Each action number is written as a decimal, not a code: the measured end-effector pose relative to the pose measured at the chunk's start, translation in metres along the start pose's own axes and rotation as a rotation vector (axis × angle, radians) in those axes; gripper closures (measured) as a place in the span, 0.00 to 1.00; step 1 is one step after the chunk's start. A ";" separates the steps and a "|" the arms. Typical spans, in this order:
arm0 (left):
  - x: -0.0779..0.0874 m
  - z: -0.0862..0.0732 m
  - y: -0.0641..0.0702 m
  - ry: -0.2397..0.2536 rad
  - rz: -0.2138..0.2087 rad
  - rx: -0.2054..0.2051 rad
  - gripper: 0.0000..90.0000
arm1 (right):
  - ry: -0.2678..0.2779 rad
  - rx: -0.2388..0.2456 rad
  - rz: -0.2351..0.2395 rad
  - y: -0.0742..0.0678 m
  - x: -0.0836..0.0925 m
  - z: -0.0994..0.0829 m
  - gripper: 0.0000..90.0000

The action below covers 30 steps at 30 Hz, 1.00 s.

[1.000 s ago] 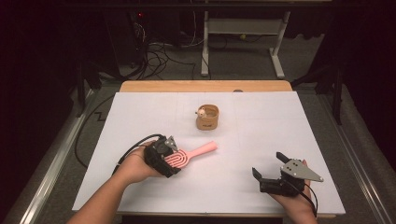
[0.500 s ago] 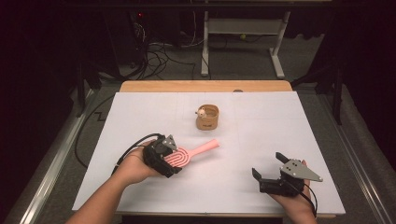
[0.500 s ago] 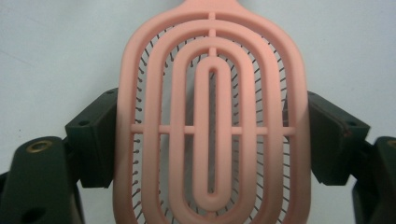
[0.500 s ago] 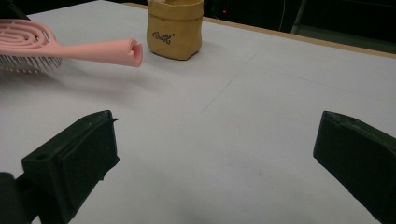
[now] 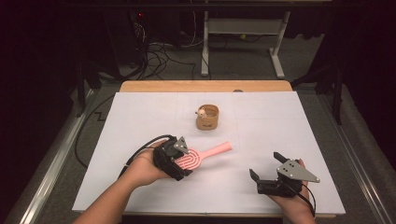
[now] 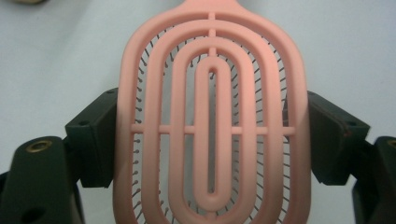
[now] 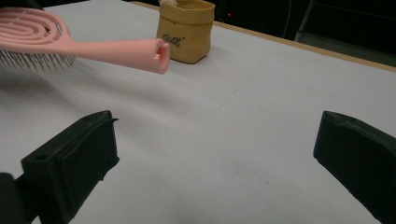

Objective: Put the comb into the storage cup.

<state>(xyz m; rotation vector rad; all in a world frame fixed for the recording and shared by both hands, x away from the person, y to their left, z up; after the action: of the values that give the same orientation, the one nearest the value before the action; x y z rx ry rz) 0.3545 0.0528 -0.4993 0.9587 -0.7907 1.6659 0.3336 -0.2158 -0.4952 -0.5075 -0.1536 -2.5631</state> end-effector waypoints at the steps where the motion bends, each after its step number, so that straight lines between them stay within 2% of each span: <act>1: -0.001 0.003 0.001 -0.005 0.002 -0.012 0.22 | -0.001 0.008 -0.004 -0.001 0.000 0.001 0.00; 7: -0.005 0.016 0.006 0.008 -0.008 -0.025 0.22 | -0.007 0.049 -0.012 -0.003 -0.006 0.010 0.00; 13: -0.005 0.021 0.006 0.020 -0.005 -0.007 0.22 | -0.022 0.097 -0.036 0.000 -0.021 0.028 0.00; 16: -0.004 0.022 0.005 0.019 -0.008 0.001 0.22 | -0.031 0.137 -0.041 -0.001 -0.027 0.032 0.00; 21: -0.006 0.022 0.006 0.012 -0.008 -0.002 0.22 | -0.056 0.202 -0.052 -0.004 -0.033 0.029 0.01; 30: -0.013 0.026 0.009 0.010 -0.018 -0.007 0.22 | -0.080 0.223 -0.058 -0.001 -0.033 0.009 0.01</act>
<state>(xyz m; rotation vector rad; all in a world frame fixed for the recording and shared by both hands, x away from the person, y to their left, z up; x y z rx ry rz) 0.3532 0.0223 -0.4987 0.9487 -0.7784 1.6497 0.3622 -0.1978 -0.4997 -0.5269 -0.4831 -2.5412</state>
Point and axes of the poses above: each handheld gripper's, and its own axes: x roughly backward along the jaws, z roughly out of its top, y roughly to its right, the point moved 9 cm from there along -x, roughly forward along the jaws, and after that the axes turned 5 degrees about -x, right-handed, at the moved point
